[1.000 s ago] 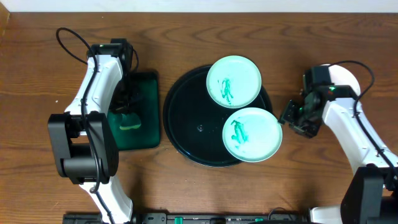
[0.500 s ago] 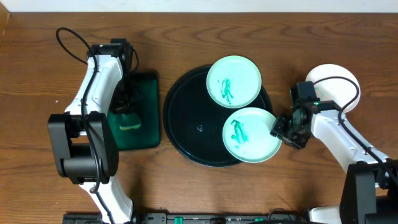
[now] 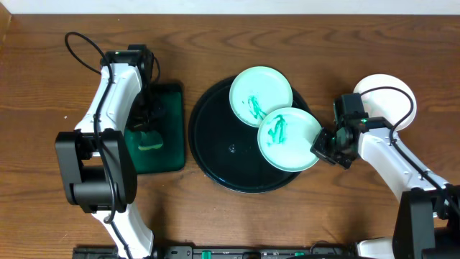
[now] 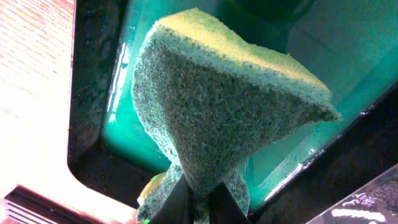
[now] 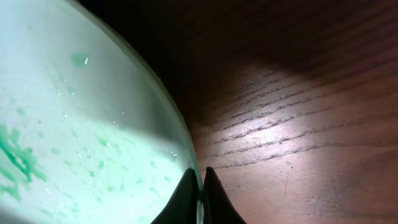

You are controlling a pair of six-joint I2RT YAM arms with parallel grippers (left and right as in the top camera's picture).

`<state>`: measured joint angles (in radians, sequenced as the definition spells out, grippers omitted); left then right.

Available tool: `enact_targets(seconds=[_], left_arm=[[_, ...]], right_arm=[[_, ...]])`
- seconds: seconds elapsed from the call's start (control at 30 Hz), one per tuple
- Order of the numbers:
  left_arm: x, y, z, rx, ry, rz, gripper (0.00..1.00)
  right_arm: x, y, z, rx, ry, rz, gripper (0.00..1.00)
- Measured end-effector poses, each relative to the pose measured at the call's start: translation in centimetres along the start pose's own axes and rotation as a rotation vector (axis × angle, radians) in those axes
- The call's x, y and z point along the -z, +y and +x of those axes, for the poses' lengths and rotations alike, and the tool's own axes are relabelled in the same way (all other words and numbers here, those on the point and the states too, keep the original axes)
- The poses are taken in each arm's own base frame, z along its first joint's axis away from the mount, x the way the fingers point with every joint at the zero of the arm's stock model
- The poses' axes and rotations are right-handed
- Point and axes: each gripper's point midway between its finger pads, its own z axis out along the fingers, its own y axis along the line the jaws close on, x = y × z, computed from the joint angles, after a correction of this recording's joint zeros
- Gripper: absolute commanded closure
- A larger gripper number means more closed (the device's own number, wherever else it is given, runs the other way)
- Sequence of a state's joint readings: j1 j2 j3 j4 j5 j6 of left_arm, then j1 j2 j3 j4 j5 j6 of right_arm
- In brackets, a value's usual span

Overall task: Clean dirty plates on tray and stack at the side
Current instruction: 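Move the right gripper to the green-smeared plate and pinch its rim, then drag the pinched plate toward the tray center with the right gripper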

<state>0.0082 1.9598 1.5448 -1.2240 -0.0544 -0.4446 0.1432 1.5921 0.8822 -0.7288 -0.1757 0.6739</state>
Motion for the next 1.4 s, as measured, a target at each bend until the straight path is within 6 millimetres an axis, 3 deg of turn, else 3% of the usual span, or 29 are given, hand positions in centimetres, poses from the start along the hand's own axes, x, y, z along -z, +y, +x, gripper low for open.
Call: enact_targets(seconds=[0.23, 0.43, 0.67, 0.9, 1.17, 1.4], left_arm=[[0.0, 0.0, 0.0, 0.000, 0.000, 0.000, 0.92], [0.0, 0.0, 0.0, 0.000, 0.000, 0.000, 0.92], [0.0, 0.0, 0.0, 0.000, 0.000, 0.000, 0.92], [0.0, -0.7, -1.3, -0.001, -0.055, 0.030, 0.93], [-0.2, -1.0, -1.8, -0.008, -0.065, 0.036, 0.93], [-3.3, -1.4, -1.6, -0.024, 0.012, -0.003, 0.93]], right_arm=[[-0.4, 1.7, 2.0, 0.106, 0.021, 0.004, 0.99], [-1.0, 4.7, 3.7, 0.286, -0.001, -0.027, 0.99], [-1.4, 7.9, 2.8, 0.380, -0.079, -0.118, 0.99], [-3.8, 8.6, 3.0, 0.384, -0.025, -0.148, 0.99], [-4.3, 9.3, 3.9, 0.398, 0.030, -0.191, 0.99], [-4.3, 9.3, 3.9, 0.413, 0.030, -0.194, 0.99]])
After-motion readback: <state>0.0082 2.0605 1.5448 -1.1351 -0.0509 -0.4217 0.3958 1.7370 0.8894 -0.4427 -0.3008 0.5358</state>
